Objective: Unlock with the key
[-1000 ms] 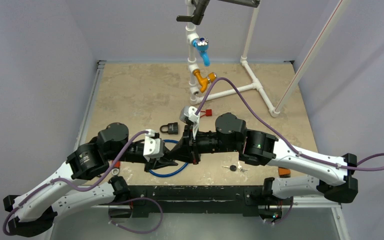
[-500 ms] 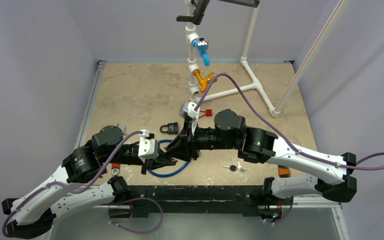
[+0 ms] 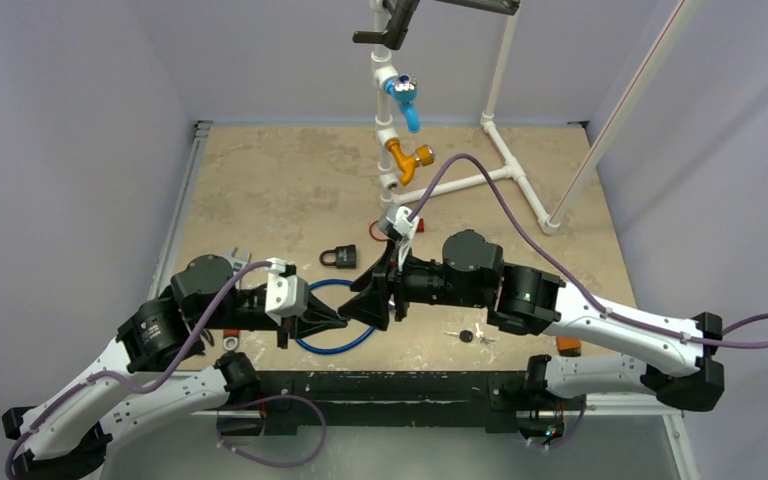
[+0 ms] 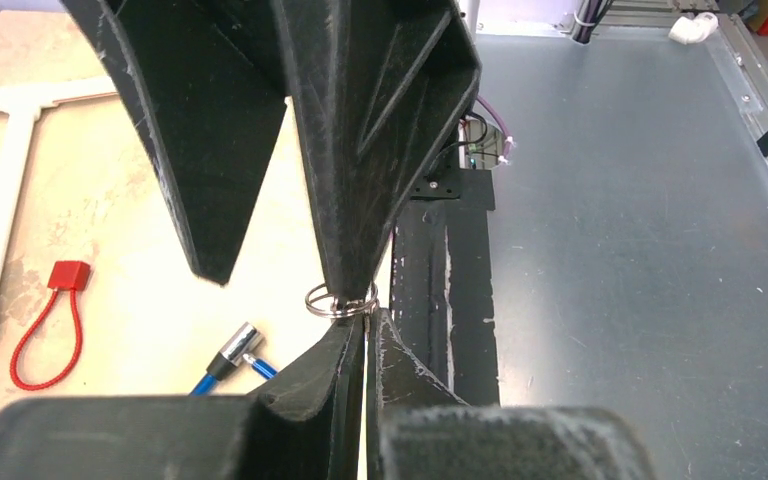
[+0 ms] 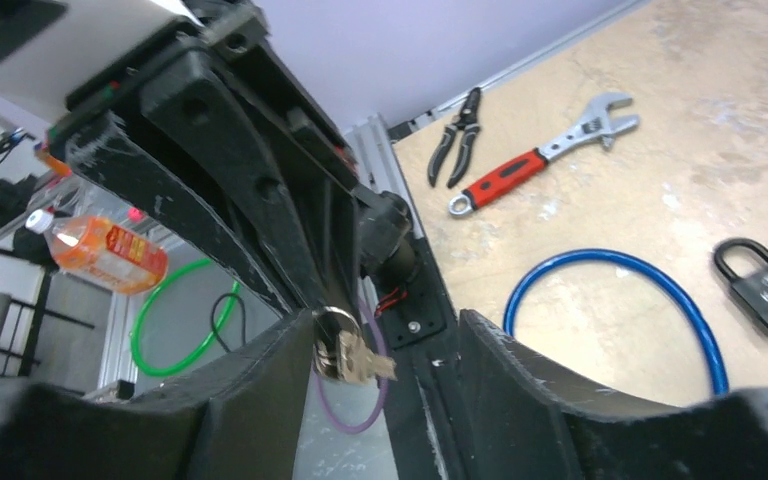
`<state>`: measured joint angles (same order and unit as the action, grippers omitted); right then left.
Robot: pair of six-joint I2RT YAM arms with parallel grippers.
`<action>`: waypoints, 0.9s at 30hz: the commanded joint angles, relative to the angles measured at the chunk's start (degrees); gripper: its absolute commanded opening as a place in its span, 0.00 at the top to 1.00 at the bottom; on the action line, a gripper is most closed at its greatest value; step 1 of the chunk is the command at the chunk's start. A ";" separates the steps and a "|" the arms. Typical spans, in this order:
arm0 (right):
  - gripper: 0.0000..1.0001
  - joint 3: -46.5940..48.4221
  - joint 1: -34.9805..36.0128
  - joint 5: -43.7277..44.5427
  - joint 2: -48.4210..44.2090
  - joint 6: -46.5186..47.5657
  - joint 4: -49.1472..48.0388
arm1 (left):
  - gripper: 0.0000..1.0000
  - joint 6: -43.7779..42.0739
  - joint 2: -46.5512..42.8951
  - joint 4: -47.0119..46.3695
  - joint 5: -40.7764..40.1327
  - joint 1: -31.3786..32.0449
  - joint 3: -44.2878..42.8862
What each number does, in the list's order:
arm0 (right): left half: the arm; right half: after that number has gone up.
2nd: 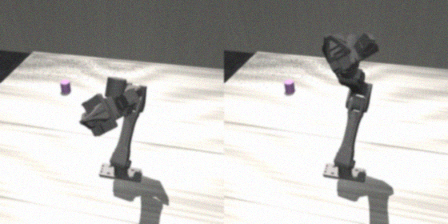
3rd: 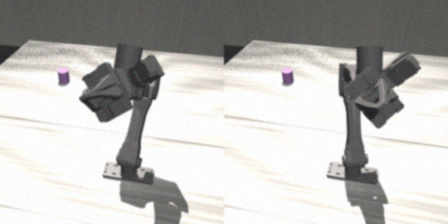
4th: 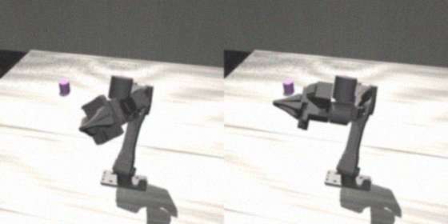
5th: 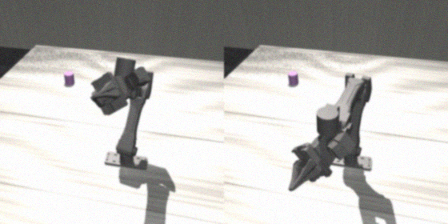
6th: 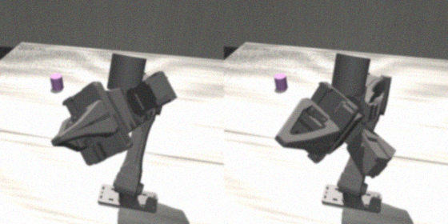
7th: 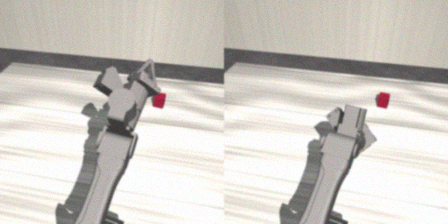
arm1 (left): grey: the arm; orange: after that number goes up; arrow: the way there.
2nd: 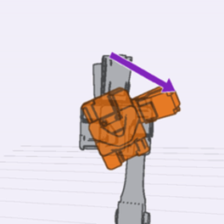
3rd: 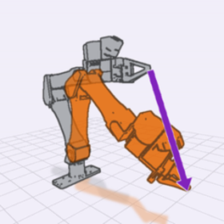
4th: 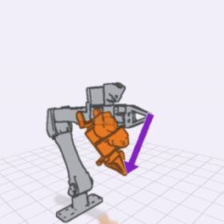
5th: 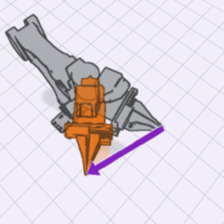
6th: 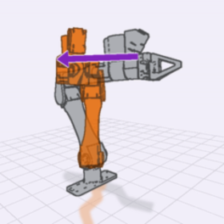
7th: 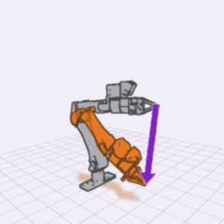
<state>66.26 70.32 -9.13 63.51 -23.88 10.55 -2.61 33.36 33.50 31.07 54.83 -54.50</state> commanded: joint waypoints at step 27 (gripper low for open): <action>0.38 -6.47 -3.91 10.80 -10.94 -5.29 5.46 | 1.00 -89.95 7.88 37.95 -14.19 -0.40 -11.98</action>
<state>60.73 68.97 -4.80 57.10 -28.27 15.94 -53.01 42.83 61.12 29.39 53.82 -67.66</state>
